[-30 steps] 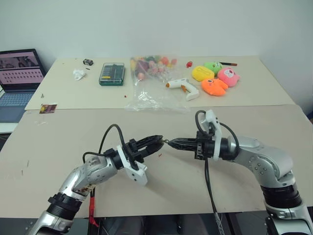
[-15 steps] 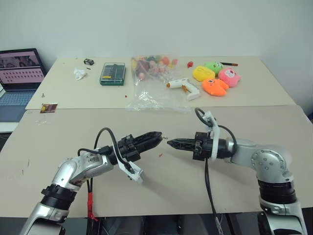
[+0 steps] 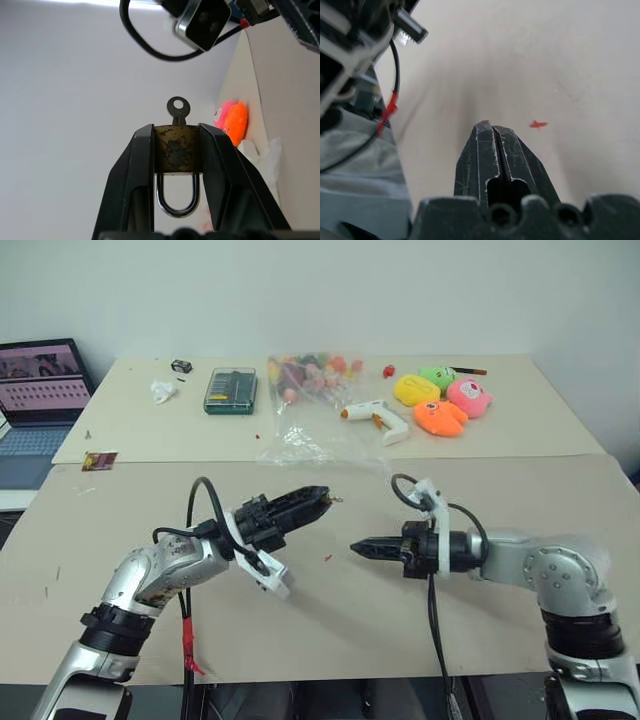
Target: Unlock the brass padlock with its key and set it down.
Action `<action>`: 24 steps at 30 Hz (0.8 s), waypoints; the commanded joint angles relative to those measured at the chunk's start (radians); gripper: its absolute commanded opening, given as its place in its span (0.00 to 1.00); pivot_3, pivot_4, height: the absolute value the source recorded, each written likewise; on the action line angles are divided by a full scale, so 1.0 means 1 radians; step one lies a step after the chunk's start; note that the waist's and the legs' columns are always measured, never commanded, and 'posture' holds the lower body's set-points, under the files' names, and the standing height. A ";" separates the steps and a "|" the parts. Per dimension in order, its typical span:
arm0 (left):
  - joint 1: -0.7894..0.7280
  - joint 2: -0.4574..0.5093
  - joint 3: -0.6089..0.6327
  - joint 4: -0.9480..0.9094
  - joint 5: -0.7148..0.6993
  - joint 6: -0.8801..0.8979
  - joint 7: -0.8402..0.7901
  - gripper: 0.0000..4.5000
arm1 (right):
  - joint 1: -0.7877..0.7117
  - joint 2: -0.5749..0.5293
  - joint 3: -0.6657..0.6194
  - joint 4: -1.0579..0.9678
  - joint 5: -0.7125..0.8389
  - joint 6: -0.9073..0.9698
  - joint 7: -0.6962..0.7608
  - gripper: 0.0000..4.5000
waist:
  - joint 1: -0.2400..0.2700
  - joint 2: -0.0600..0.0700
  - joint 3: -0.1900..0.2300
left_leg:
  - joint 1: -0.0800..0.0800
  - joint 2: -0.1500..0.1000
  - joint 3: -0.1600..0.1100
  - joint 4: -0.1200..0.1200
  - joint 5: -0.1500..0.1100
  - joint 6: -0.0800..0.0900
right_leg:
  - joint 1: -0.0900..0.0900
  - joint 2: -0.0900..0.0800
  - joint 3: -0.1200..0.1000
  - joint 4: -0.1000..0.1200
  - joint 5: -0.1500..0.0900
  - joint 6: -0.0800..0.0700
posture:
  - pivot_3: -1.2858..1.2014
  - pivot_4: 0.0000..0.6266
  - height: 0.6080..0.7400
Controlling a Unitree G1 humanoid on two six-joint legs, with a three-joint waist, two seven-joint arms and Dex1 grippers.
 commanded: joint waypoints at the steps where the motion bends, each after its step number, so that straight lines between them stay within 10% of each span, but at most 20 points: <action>1: 0.032 -0.011 -0.066 0.000 -0.205 0.089 -0.145 0.17 | -0.022 -0.055 -0.041 -0.054 -0.045 -0.153 0.142 0.01 | -0.003 0.000 0.000 | 0.000 0.000 0.000 0.000 0.000 0.000 | 0.000 0.000 0.000 0.000 0.000 0.000 | 0.52 0.24 1.00; 5: 0.068 -0.049 -0.116 -0.031 -0.223 0.121 -0.211 0.17 | -0.044 -0.066 -0.043 -0.042 -0.060 -0.190 0.174 0.01 | -0.007 0.000 0.000 | 0.001 0.001 0.000 0.000 0.000 0.000 | 0.000 0.000 0.000 0.000 0.000 0.000 | 0.52 0.24 1.00; 11: 0.083 -0.081 -0.137 -0.011 -0.170 0.082 -0.219 0.17 | -0.062 -0.005 -0.020 -0.047 -0.065 -0.189 0.130 0.39 | -0.004 0.000 0.000 | 0.000 0.001 0.001 0.000 0.000 0.000 | 0.000 0.000 0.001 -0.001 0.000 0.000 | 0.52 0.24 1.00; 24: 0.082 -0.074 -0.113 0.090 -0.135 -0.012 -0.184 0.17 | -0.015 0.011 0.009 -0.042 -0.105 -0.196 0.142 0.39 | 0.001 0.000 0.000 | 0.000 0.001 0.001 0.000 0.000 0.000 | 0.000 0.000 0.001 -0.001 0.000 0.000 | 0.52 0.24 1.00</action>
